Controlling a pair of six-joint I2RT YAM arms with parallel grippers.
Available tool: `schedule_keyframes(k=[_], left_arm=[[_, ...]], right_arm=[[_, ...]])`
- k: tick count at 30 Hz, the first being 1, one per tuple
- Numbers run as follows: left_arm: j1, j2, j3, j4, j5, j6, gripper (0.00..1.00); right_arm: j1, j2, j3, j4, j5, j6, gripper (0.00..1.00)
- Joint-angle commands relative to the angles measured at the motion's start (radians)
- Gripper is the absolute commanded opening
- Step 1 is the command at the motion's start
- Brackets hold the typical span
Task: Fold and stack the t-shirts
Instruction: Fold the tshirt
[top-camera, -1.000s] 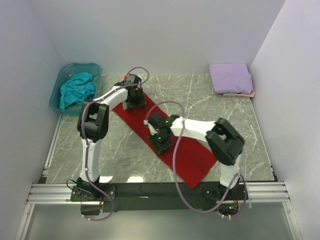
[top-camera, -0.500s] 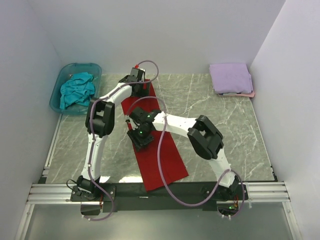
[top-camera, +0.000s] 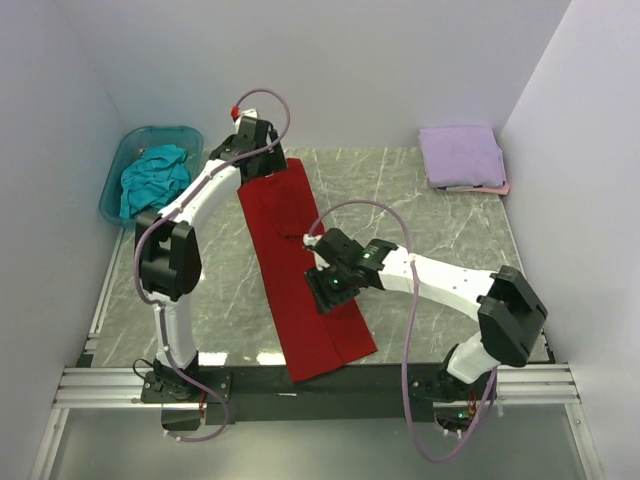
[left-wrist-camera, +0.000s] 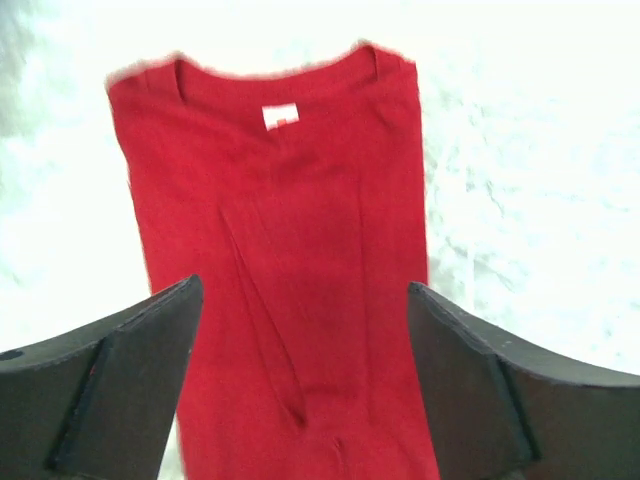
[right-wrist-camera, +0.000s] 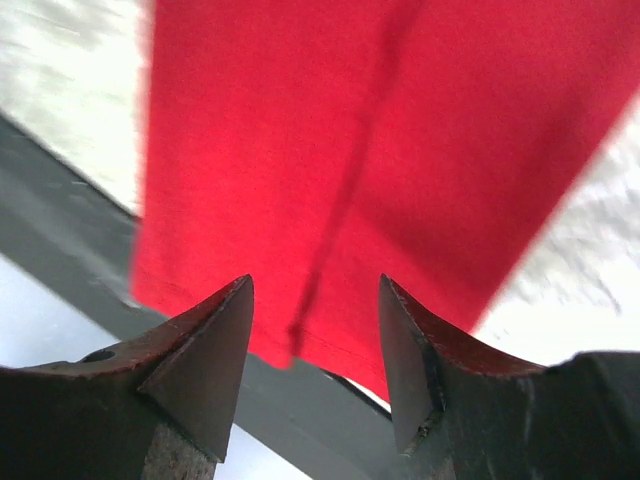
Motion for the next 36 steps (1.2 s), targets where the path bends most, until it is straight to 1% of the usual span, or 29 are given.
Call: schedule_keyframes(k=[1, 5, 9, 12, 18, 21, 22, 25, 27, 28, 30, 32, 35, 36], left_arm=[[-0.043, -0.008, -0.096, -0.077, 0.004, -0.165, 0.86], [-0.095, 0.007, -0.147, -0.083, 0.01, -0.176, 0.79], [-0.111, 0.044, -0.182, -0.083, 0.008, -0.179, 0.78], [-0.111, 0.107, -0.181, -0.067, 0.002, -0.162, 0.77], [-0.111, 0.251, -0.078, -0.06, 0.031, -0.123, 0.76], [-0.111, 0.332, 0.011, -0.071, 0.045, -0.128, 0.76], [-0.111, 0.354, 0.067, -0.077, 0.053, -0.13, 0.76], [-0.109, 0.423, 0.168, -0.079, 0.056, -0.137, 0.76], [-0.108, 0.466, 0.218, -0.074, 0.061, -0.142, 0.77], [-0.108, 0.477, 0.259, -0.07, 0.061, -0.142, 0.78], [-0.102, 0.498, 0.29, -0.042, 0.071, -0.127, 0.81], [-0.091, 0.503, 0.321, -0.031, 0.061, -0.11, 0.87], [-0.07, 0.462, 0.316, -0.025, 0.058, -0.102, 0.95], [-0.066, 0.41, 0.281, -0.022, 0.051, -0.1, 0.96]], right_arm=[[-0.034, -0.07, -0.066, 0.032, 0.059, 0.038, 0.6], [-0.078, -0.113, -0.118, 0.054, 0.059, 0.046, 0.59], [-0.111, -0.133, -0.141, 0.071, 0.054, 0.054, 0.59], [-0.121, -0.136, -0.156, 0.085, 0.048, 0.057, 0.59], [-0.143, -0.124, -0.165, 0.094, 0.043, 0.052, 0.58], [-0.163, -0.118, -0.175, 0.108, 0.042, 0.051, 0.58], [-0.18, -0.11, -0.178, 0.111, 0.034, 0.049, 0.58], [-0.2, -0.092, -0.179, 0.115, 0.046, 0.038, 0.58], [-0.21, -0.086, -0.173, 0.112, 0.053, 0.031, 0.58], [-0.215, -0.08, -0.173, 0.112, 0.053, 0.031, 0.58], [-0.223, -0.072, -0.165, 0.108, 0.054, 0.028, 0.58], [-0.223, -0.07, -0.161, 0.095, 0.053, 0.034, 0.58], [-0.221, -0.079, -0.165, 0.078, 0.045, 0.058, 0.58], [-0.221, -0.087, -0.168, 0.075, 0.046, 0.067, 0.58]])
